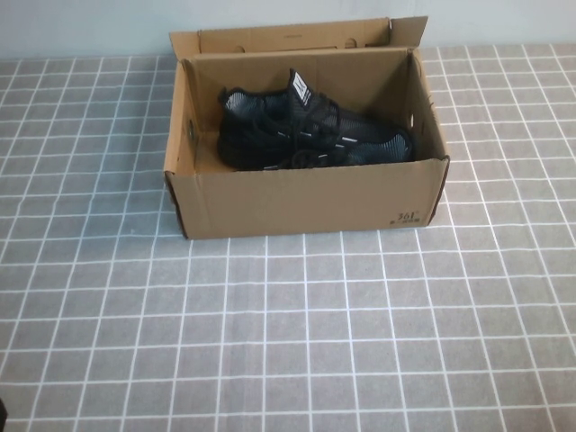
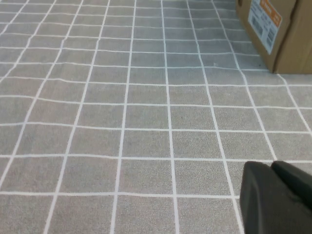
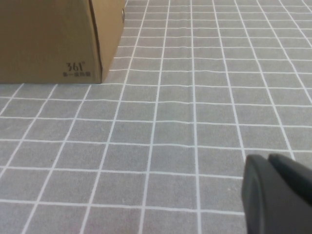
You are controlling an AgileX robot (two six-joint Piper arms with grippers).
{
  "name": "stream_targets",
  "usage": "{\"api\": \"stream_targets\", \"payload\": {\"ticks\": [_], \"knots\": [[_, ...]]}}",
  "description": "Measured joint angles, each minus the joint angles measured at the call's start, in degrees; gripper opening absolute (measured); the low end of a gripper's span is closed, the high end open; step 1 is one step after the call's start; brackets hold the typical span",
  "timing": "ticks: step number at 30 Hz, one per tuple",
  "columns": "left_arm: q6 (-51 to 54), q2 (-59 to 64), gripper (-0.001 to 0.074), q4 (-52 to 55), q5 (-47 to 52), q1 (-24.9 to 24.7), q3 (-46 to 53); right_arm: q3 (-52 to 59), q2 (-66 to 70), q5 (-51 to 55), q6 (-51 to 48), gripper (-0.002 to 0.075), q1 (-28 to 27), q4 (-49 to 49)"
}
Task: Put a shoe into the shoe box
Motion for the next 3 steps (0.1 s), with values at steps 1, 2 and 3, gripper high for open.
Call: {"api": "stream_targets", "payload": {"ticks": [1,2,3], "knots": [[0.0,0.0,-0.0001,0.0,0.0,0.0,0.0,0.0,0.0,0.0,0.0,-0.0016,0.0,0.0],[0.0,0.0,-0.0001,0.0,0.0,0.0,0.0,0.0,0.0,0.0,0.0,-0.0016,0.0,0.0],[0.0,0.0,-0.0001,0.0,0.0,0.0,0.0,0.0,0.0,0.0,0.0,-0.0016,0.0,0.0]]}}
